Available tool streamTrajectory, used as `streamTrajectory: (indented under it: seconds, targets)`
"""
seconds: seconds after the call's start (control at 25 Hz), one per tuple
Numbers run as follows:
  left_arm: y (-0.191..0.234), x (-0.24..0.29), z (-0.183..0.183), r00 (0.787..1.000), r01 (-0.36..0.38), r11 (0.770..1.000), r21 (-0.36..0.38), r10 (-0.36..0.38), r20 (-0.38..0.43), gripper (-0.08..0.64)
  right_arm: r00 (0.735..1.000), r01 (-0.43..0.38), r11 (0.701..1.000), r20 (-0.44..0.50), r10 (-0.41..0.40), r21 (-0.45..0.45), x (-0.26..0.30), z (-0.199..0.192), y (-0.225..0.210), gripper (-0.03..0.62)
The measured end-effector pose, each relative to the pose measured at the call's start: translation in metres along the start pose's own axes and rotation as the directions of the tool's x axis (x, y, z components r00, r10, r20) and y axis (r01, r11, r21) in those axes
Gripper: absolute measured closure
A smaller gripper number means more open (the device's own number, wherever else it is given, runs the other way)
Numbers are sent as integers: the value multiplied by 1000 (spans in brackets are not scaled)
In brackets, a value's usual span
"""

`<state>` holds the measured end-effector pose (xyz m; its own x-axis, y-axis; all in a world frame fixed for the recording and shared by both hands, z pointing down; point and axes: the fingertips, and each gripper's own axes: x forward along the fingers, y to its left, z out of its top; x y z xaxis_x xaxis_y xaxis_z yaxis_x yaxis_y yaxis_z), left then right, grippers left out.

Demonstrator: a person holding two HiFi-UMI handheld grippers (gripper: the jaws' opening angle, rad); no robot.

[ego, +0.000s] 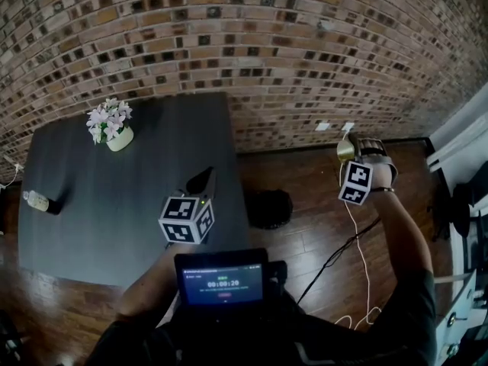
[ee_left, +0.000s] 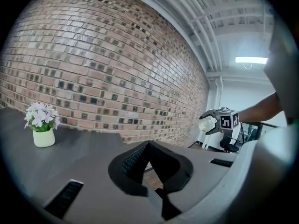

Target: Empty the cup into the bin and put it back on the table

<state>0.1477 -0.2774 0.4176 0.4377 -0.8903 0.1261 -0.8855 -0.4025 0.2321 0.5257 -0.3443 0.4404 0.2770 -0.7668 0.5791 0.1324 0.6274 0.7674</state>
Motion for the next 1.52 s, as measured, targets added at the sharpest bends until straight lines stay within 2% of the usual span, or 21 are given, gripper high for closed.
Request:
streamTrajectory:
  seconds: [0.84, 1.52]
  targets:
    - [-3, -11, -7, 1000, -1, 1000, -30, 0, -8, 560, 999, 33, 992, 11, -32, -125, -6, 14, -16, 198]
    - [1, -15, -9, 1000, -3, 1000, -20, 2, -20, 560, 999, 47, 981, 11, -46, -191, -5, 23, -21, 198]
